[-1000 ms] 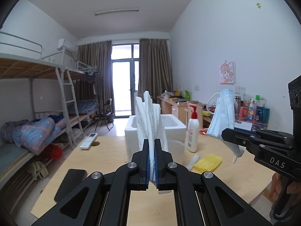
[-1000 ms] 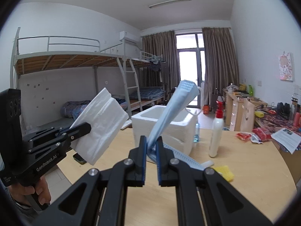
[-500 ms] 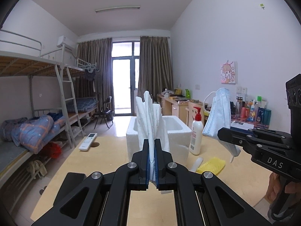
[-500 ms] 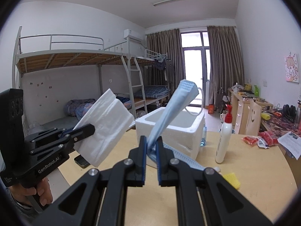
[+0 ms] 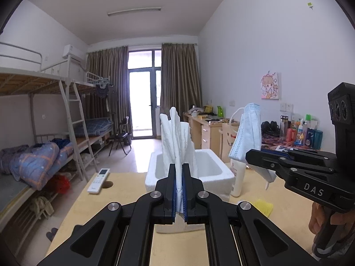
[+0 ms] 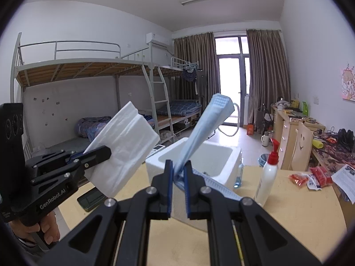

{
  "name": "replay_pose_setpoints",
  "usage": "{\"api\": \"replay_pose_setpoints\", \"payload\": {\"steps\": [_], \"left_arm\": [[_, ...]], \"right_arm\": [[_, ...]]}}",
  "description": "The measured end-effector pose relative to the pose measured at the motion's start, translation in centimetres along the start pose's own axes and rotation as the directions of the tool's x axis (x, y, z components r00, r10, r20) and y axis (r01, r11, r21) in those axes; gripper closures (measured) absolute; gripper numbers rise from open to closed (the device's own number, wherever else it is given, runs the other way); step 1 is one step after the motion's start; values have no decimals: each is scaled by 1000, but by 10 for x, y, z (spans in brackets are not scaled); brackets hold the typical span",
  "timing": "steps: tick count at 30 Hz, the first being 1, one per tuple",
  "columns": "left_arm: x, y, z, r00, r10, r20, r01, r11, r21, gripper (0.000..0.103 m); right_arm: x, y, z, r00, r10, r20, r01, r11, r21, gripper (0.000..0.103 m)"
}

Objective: Organize soft objects
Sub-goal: 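Lift the tissue with the left tool while the right tool carries the mask toward the foam box, then drop the tissue into the foam box with the left tool while the right tool holds the mask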

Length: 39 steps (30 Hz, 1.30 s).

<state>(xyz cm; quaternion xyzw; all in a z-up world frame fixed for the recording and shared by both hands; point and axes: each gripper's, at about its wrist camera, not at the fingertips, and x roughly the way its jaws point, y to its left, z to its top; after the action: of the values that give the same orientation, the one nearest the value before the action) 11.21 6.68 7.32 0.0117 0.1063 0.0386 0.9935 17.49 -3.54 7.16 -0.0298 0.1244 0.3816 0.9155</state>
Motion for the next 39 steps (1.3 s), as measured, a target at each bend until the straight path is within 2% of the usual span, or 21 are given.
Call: {"api": "replay_pose_setpoints", "payload": {"steps": [16,29,39], "left_arm": [[59,13,22,997,-40,-62,40,999,-11,99],[96,20,28,996,-34,-83,34,999,-8,99],[122,5,30,989,-87,-118,88,996,5,99]], "right_arm": [[47,-12,27,999,-13,-41,13,1000,-7,91],[79,-19,29,996,-6,-85,5,1000,-5,91],[73,-29,28,996,-38,-79,38,999,4,91]]}}
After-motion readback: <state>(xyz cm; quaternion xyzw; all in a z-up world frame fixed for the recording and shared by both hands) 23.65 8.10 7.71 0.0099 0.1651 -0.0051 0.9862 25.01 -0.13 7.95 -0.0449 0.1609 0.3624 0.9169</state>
